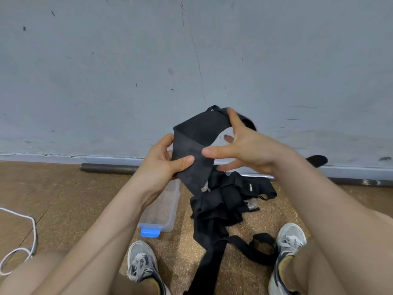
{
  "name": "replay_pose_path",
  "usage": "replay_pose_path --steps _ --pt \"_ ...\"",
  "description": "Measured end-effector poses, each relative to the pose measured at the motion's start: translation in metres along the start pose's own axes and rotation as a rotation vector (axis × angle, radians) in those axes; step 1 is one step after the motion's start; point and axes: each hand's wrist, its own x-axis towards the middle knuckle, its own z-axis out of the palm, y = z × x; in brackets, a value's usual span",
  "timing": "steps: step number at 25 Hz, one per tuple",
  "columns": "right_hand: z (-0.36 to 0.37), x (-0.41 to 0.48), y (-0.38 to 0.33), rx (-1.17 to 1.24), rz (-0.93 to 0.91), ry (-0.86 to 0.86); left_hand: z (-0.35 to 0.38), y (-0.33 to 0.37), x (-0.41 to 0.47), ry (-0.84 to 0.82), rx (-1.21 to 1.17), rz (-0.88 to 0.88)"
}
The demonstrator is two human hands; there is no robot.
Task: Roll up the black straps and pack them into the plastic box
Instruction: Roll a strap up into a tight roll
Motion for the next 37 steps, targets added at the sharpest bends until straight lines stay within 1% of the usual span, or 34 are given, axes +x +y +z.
replay_pose_path --steps 2,4,6,7,9,11,12,15,19,21,23,25,27,29,31,32,34,37 --pt "0.016 0.006 0.006 0.186 -0.069 -0.019 0.001 0.001 -0.001 -0.042 -0.075 0.039" --pt "0.022 0.012 0.009 0.308 -0.143 0.069 0.002 0.002 -0.002 -0.049 -0.056 0.054" --pt "0.02 0.016 0.008 0.413 -0.205 0.162 -0.002 0.007 -0.004 -0.02 -0.03 0.045" --pt "0.017 0.017 0.006 0.465 -0.219 0.188 -0.005 0.011 -0.005 -0.01 -0.031 0.046" --pt "0.011 0.018 0.002 0.526 -0.225 0.182 -0.01 0.018 -0.009 -0.052 0.005 0.088" --pt "0.01 0.017 0.0 0.55 -0.234 0.156 -0.01 0.022 -0.013 -0.091 0.091 0.14" --pt "0.011 0.016 -0.001 0.556 -0.239 0.146 -0.007 0.022 -0.014 -0.072 0.105 0.156" --pt "0.019 0.015 -0.002 0.52 -0.275 0.15 -0.001 0.021 -0.014 0.048 0.077 0.147" --pt "0.026 0.012 0.0 0.384 -0.297 0.223 0.002 0.021 -0.013 0.13 0.097 0.117" --pt "0.027 0.009 -0.002 0.353 -0.288 0.2 0.004 0.021 -0.013 0.202 0.087 0.12" --pt "0.029 0.006 -0.004 0.29 -0.273 0.173 0.004 0.02 -0.013 0.259 0.126 0.145" --pt "0.032 0.002 -0.006 0.198 -0.263 0.179 0.005 0.021 -0.014 0.259 0.175 0.169" --pt "0.033 -0.001 -0.009 0.178 -0.248 0.199 0.004 0.023 -0.015 0.231 0.17 0.173" --pt "0.027 0.0 -0.011 0.221 -0.208 0.196 0.002 0.026 -0.015 0.151 0.111 0.141" --pt "0.02 0.0 -0.014 0.32 -0.133 0.15 -0.003 0.029 -0.017 0.034 0.103 0.12" --pt "0.018 0.0 -0.016 0.375 -0.092 0.119 -0.004 0.031 -0.018 0.006 0.115 0.12" --pt "0.016 -0.001 -0.017 0.495 -0.025 0.07 -0.002 0.031 -0.019 0.024 0.118 0.134" --pt "0.02 -0.001 -0.015 0.609 -0.024 0.089 0.002 0.031 -0.018 0.077 0.094 0.143"
